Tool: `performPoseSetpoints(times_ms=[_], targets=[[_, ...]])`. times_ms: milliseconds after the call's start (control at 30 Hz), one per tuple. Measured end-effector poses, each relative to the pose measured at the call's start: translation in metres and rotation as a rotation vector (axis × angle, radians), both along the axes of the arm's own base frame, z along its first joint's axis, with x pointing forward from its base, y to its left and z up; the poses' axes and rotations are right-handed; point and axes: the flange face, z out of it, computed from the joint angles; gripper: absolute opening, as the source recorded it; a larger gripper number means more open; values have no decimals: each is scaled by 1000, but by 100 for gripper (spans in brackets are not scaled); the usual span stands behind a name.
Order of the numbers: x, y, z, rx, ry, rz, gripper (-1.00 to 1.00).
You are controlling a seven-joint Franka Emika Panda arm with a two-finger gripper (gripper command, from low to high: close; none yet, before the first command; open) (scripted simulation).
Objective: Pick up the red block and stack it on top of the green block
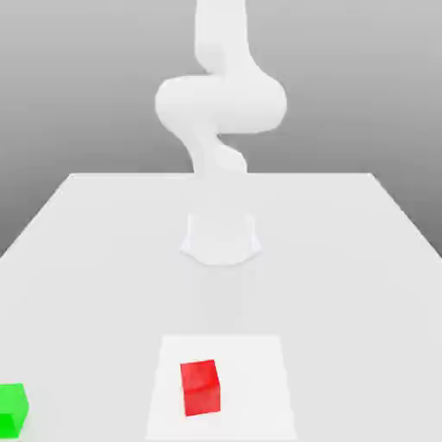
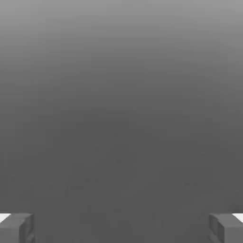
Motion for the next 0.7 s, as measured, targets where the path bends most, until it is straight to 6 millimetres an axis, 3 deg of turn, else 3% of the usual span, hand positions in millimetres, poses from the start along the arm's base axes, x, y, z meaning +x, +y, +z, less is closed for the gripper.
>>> performPoseSetpoints(times_ms=[167,333,500,700], targets=[[55,-6,-99,-9,162,43,0],[85,-11,-202,-22,318,83,0],[91,-15,-306,-40,474,120,0],[67,-23,-424,-69,661,160,0]])
